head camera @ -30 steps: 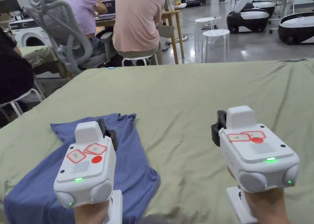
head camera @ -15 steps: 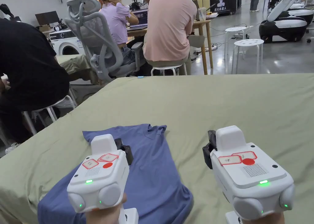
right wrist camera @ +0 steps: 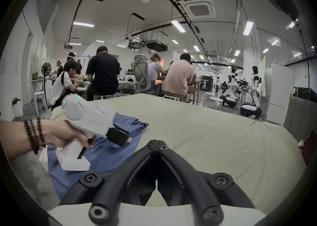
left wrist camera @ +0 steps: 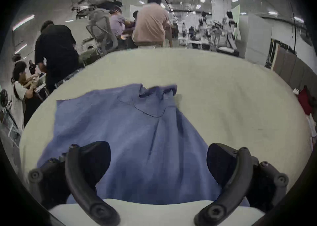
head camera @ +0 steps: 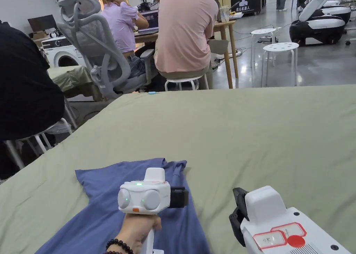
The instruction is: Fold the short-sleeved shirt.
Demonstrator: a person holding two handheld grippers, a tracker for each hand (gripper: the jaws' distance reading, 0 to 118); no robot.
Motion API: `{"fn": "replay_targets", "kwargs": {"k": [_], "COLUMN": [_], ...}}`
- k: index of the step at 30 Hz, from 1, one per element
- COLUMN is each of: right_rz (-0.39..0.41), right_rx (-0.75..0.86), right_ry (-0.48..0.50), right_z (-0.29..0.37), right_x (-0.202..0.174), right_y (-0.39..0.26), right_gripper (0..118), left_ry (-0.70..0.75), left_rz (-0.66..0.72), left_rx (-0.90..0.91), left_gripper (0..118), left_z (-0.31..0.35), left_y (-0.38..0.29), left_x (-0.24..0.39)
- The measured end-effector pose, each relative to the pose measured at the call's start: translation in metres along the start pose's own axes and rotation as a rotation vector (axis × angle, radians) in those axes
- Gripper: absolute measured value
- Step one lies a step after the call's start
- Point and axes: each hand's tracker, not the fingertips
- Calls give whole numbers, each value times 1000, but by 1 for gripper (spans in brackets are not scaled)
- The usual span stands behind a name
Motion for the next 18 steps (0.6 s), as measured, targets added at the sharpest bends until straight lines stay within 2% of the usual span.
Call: {"fn": "replay_targets", "kwargs": {"k": [2, 3, 4, 6, 7, 8, 9, 14, 18], "right_rz": [-1, -2, -6, -21, -32, -47, -64, -69, -75], "right_rx": [-10, -18, -25, -41, -54, -66, -69, -48, -28], "right_ry": [4, 8, 9, 8, 8, 4, 0, -27, -90], "right_z": [-6, -8, -8, -9, -9, -8, -6, 17, 49], "right_x": [3, 6, 7, 12, 14, 17, 20, 39, 65], "right_y": [-5, -8, -10, -16, -18, -20, -21, -19, -18], "right_gripper": [0, 0, 0, 0, 0, 0, 0, 0, 0], "left_ry": [20, 14, 13, 12, 74, 121, 32, -7, -116], "left_rz": [-3, 3, 4, 11, -10, -22, 31, 189, 112], "left_rx": [-165, -98, -101, -74, -83, -101, -85, 32, 156], "left_gripper": [106, 105, 93, 29, 6, 6, 6, 6, 6], "left_z": [-23, -17, -11, 1, 4, 4, 10, 45, 107], "left_y": [-2, 2, 8, 12, 14, 15, 16, 32, 73], "left_x": [3, 3, 3, 4, 3, 1, -3, -13, 20]}}
